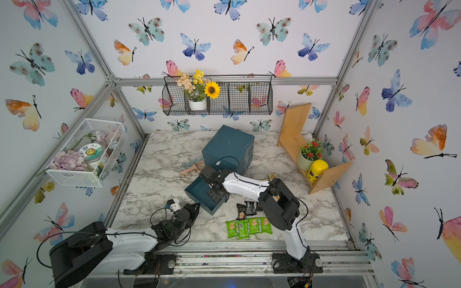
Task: Take the cookies out of the drawer
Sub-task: Pick up the cookie from the drawer.
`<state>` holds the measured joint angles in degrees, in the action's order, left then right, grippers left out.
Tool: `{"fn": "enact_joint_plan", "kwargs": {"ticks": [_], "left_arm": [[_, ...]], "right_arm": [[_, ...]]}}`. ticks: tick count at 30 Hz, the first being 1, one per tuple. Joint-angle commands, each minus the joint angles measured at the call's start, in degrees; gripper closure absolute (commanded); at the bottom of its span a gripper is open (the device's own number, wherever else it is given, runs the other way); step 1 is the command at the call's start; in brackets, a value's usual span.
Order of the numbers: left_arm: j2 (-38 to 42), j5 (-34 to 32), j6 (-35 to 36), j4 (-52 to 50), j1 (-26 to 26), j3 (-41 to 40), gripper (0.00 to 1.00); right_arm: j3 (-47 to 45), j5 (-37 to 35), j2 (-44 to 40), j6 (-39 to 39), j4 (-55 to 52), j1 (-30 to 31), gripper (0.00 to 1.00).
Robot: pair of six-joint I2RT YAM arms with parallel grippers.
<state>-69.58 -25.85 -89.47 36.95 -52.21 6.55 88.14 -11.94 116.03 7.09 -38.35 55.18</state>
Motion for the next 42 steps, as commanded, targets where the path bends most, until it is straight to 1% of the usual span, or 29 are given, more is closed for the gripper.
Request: {"fn": "enact_joint_plan", "kwargs": {"ticks": [1, 4, 7, 22, 25, 29, 37, 42], "left_arm": [[0.66, -2.28, -0.07, 0.21, -0.09, -0.48, 1.00], [0.44, -2.15, 0.00, 0.15, -0.10, -0.46, 1.00], [0.26, -2.10, -0.02, 0.15, -0.09, -0.35, 1.00], [0.37, -2.02, -0.09, -0.12, -0.09, -0.44, 1.00], [0.55, -2.13, -0.13, -0.12, -0.11, -0.40, 1.00], [0.61, -2.16, -0.16, -0.32, -0.10, -0.43, 1.00], [0.41, -2.02, -0.04, -0.30, -0.11, -0.22, 1.00], [0.07, -1.93, 0.06, -0.25, -0.10, 0.03, 1.00]], "right_arm": [[1.55, -4.08, 1.22, -1.02, -2.78, 0.28, 0.25], [1.43, -4.61, 1.47, -1.64, -2.87, 0.24, 0.22], [1.62, -4.78, 2.49, -1.73, -3.03, 0.26, 0.21], [3.37, -2.29, 7.04, -2.77, -1.12, 0.27, 0.22], [4.36, -2.56, 7.82, -3.01, -1.38, 0.28, 0.25], [4.85, -3.37, 8.04, -3.05, -1.62, 0.28, 0.31], [4.95, -3.94, 5.95, -3.03, -2.17, 0.28, 0.49], [4.68, -4.07, 3.94, -2.90, -2.70, 0.71, 0.58]]}}
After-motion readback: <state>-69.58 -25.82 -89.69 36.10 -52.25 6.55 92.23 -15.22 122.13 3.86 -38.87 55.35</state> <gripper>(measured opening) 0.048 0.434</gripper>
